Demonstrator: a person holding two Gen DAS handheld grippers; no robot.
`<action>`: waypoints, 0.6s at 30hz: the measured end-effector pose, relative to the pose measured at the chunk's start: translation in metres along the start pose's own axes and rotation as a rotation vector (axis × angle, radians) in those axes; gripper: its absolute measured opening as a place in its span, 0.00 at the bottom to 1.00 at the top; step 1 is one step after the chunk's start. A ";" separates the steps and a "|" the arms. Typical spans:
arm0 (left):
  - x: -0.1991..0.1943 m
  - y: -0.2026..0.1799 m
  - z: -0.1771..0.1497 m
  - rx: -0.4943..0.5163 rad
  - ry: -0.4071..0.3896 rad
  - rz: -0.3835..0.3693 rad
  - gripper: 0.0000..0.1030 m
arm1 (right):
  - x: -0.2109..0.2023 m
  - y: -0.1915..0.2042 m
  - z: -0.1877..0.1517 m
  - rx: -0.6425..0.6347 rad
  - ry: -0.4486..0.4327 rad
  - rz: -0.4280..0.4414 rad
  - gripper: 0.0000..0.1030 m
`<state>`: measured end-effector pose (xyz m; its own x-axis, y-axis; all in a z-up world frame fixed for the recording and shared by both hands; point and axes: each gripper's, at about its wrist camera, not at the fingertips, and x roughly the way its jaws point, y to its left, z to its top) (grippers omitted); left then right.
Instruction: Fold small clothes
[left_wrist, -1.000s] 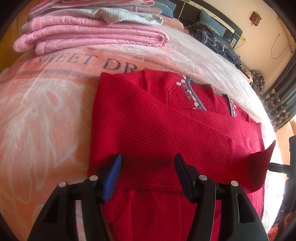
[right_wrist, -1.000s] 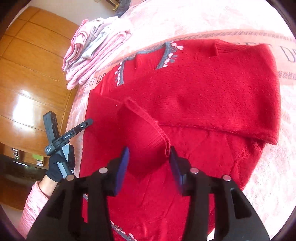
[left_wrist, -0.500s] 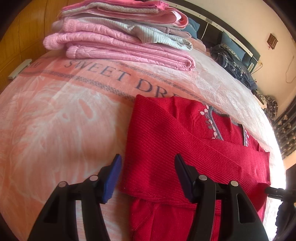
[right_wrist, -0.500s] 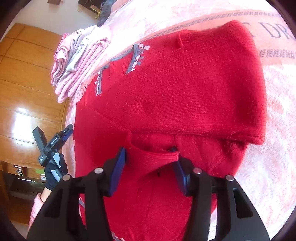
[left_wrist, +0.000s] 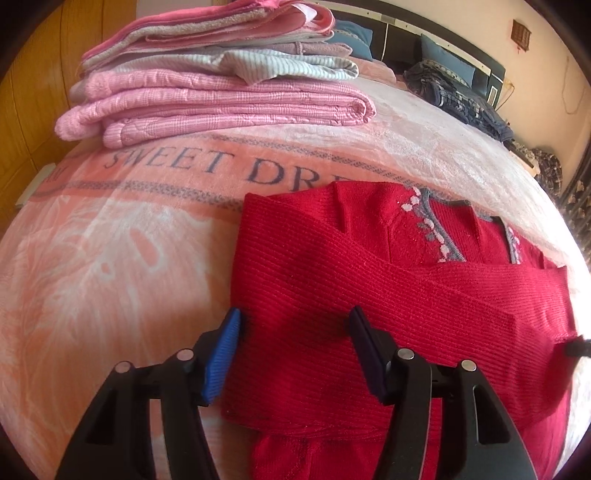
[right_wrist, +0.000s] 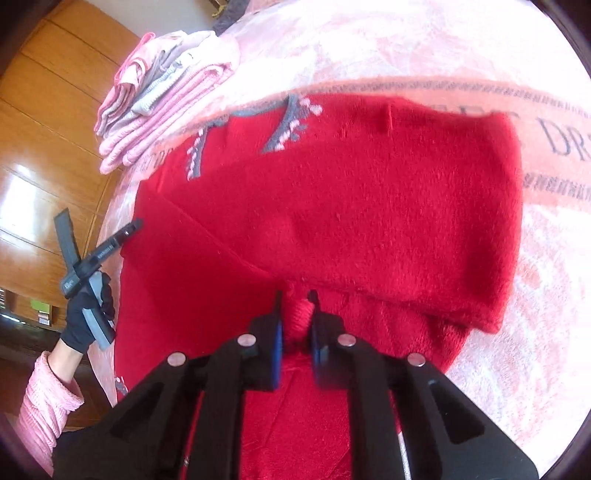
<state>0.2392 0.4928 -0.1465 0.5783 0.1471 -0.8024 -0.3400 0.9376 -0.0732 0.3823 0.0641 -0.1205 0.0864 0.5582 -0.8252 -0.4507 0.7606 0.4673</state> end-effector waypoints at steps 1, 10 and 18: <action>0.000 -0.003 -0.001 0.020 -0.011 0.041 0.46 | -0.010 0.003 0.007 -0.005 -0.032 0.008 0.09; -0.007 -0.002 0.001 -0.078 -0.082 0.189 0.45 | -0.011 -0.046 0.039 0.149 -0.075 -0.168 0.31; -0.017 -0.010 0.000 -0.069 -0.112 0.154 0.51 | -0.023 -0.076 0.015 0.165 -0.070 -0.055 0.37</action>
<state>0.2329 0.4814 -0.1323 0.5934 0.3246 -0.7366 -0.4784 0.8781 0.0016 0.4274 -0.0015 -0.1318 0.1713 0.5317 -0.8295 -0.2918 0.8315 0.4727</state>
